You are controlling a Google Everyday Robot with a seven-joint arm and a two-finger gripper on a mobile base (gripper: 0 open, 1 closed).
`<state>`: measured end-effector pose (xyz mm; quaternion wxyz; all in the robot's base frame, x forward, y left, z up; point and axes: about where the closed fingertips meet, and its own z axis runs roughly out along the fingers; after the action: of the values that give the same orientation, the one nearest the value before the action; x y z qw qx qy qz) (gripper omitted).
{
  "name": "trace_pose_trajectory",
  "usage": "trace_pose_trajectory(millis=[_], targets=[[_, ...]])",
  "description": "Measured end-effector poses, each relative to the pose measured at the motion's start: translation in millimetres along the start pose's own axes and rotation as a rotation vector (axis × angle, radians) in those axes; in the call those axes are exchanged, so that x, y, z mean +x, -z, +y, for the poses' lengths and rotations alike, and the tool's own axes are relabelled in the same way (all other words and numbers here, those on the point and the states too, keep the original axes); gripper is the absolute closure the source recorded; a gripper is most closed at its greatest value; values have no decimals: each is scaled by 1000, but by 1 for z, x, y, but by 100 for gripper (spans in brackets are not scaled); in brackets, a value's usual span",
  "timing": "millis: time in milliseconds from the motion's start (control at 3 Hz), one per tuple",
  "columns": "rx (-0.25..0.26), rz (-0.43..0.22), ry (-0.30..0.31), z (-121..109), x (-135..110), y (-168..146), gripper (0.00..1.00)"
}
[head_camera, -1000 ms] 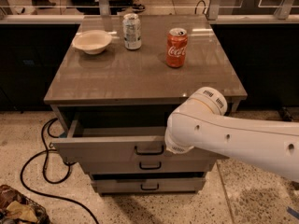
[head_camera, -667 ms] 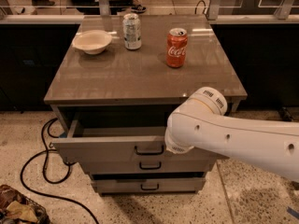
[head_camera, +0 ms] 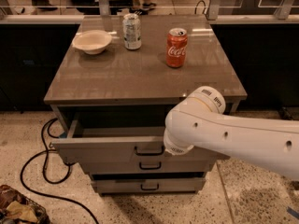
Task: Open top drawer
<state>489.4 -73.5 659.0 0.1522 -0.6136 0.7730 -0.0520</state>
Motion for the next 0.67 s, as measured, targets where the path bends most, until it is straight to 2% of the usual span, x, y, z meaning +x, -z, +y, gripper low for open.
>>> trace_pose_trajectory(millis=[667], targets=[[-4,1,0,0,-1,4,100]])
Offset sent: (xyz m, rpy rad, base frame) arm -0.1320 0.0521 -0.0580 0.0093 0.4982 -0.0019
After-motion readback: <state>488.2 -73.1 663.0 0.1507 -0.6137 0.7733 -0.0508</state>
